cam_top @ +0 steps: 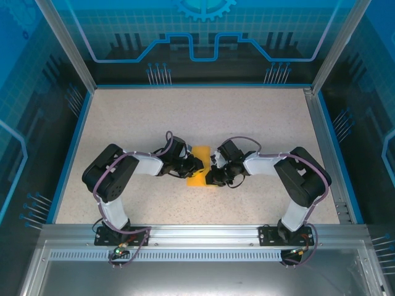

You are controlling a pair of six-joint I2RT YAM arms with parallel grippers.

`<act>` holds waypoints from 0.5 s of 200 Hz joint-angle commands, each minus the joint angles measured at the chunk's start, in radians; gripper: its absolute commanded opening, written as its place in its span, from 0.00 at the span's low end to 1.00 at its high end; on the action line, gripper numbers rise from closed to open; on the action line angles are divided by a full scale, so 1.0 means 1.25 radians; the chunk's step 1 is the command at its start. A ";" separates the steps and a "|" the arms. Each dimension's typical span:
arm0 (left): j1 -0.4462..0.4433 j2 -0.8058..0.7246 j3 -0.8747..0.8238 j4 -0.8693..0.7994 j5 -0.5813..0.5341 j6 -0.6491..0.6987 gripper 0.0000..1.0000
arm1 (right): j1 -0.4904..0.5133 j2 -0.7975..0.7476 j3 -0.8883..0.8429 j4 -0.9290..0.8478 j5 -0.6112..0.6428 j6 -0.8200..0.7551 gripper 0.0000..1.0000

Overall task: Fold a paper plane with a square sheet of paper (pick it up from the middle)
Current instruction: Fold the triangle a second time at the center of the table.

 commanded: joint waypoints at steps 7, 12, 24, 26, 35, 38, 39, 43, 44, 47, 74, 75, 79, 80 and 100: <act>-0.007 0.019 0.003 -0.060 0.000 0.017 0.22 | 0.002 0.027 -0.006 -0.061 0.022 -0.021 0.13; -0.007 0.019 0.005 -0.063 0.000 0.018 0.22 | 0.001 0.037 -0.008 -0.064 0.028 -0.024 0.12; -0.007 0.017 0.005 -0.067 0.000 0.021 0.22 | 0.000 0.051 -0.018 -0.064 0.034 -0.022 0.12; -0.007 0.017 0.005 -0.067 0.000 0.021 0.22 | -0.001 0.052 -0.020 -0.063 0.034 -0.021 0.12; -0.007 0.017 0.004 -0.068 -0.001 0.021 0.22 | -0.003 0.056 -0.030 -0.055 0.033 -0.016 0.11; -0.006 0.016 0.004 -0.067 -0.002 0.021 0.22 | -0.004 0.056 -0.032 -0.053 0.029 -0.014 0.11; -0.006 0.016 0.004 -0.067 -0.001 0.020 0.22 | -0.004 0.055 -0.032 -0.053 0.028 -0.013 0.11; -0.007 0.016 0.004 -0.067 -0.001 0.020 0.22 | -0.005 0.052 -0.035 -0.050 0.025 -0.013 0.11; -0.007 0.016 0.004 -0.067 -0.001 0.020 0.22 | -0.005 0.051 -0.036 -0.048 0.024 -0.011 0.11; -0.006 0.016 0.004 -0.067 -0.002 0.020 0.22 | -0.005 0.047 -0.038 -0.046 0.022 -0.009 0.11; -0.007 0.017 0.007 -0.067 -0.002 0.021 0.22 | -0.007 -0.012 -0.041 -0.025 0.002 0.006 0.10; -0.006 0.018 0.007 -0.067 -0.001 0.021 0.22 | -0.007 -0.016 -0.041 -0.025 0.000 0.006 0.10; -0.007 0.017 0.006 -0.067 -0.001 0.020 0.22 | -0.007 -0.027 -0.037 -0.021 -0.003 0.009 0.11; -0.007 0.016 0.006 -0.067 -0.001 0.021 0.22 | -0.007 -0.029 -0.036 -0.019 -0.004 0.010 0.11; -0.006 0.015 0.007 -0.066 -0.001 0.021 0.22 | -0.007 -0.060 -0.019 0.012 -0.021 0.026 0.11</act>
